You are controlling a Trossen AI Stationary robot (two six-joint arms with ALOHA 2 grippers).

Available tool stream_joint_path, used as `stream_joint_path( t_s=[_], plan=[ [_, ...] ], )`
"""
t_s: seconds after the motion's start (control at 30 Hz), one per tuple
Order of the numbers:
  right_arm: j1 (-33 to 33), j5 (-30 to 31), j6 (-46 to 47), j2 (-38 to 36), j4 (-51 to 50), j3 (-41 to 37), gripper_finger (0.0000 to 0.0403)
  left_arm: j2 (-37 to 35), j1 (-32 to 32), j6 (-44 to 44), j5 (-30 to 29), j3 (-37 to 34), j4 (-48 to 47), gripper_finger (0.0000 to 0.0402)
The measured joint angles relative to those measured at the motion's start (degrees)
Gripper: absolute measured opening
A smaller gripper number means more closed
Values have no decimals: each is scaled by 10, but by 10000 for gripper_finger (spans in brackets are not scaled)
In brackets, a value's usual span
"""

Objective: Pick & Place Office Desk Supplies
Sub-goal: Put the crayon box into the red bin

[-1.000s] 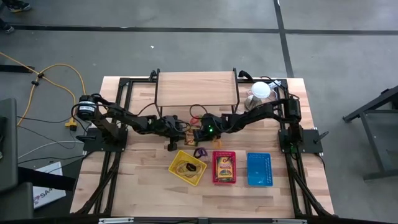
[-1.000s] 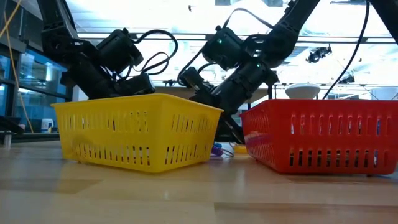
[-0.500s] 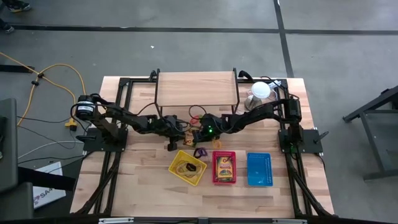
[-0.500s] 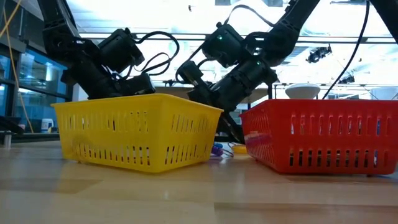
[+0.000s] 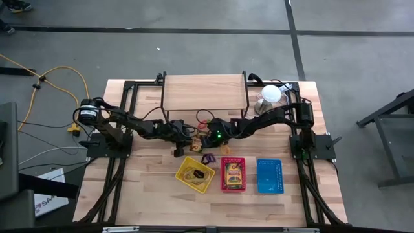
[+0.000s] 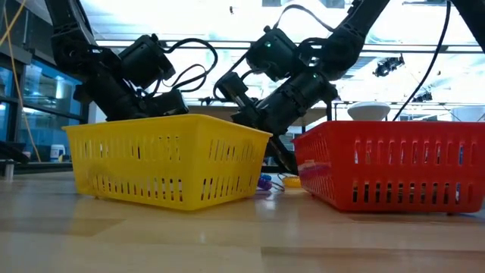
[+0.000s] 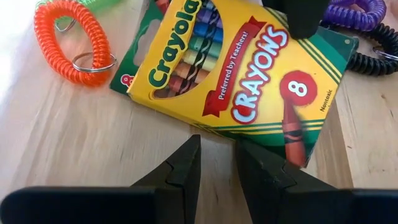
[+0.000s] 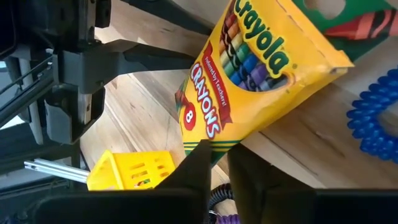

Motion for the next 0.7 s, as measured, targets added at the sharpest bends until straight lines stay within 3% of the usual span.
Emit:
stream_joint_path(
  t_s=[0.5, 0.7],
  plan=[
    [0, -4, -19, 0, 4, 0, 20, 0, 0, 0, -16, 0, 0, 99],
    [-3, 7, -59, -38, -19, 2, 5, -4, 0, 0, -16, 0, 0, 99]
  ],
)
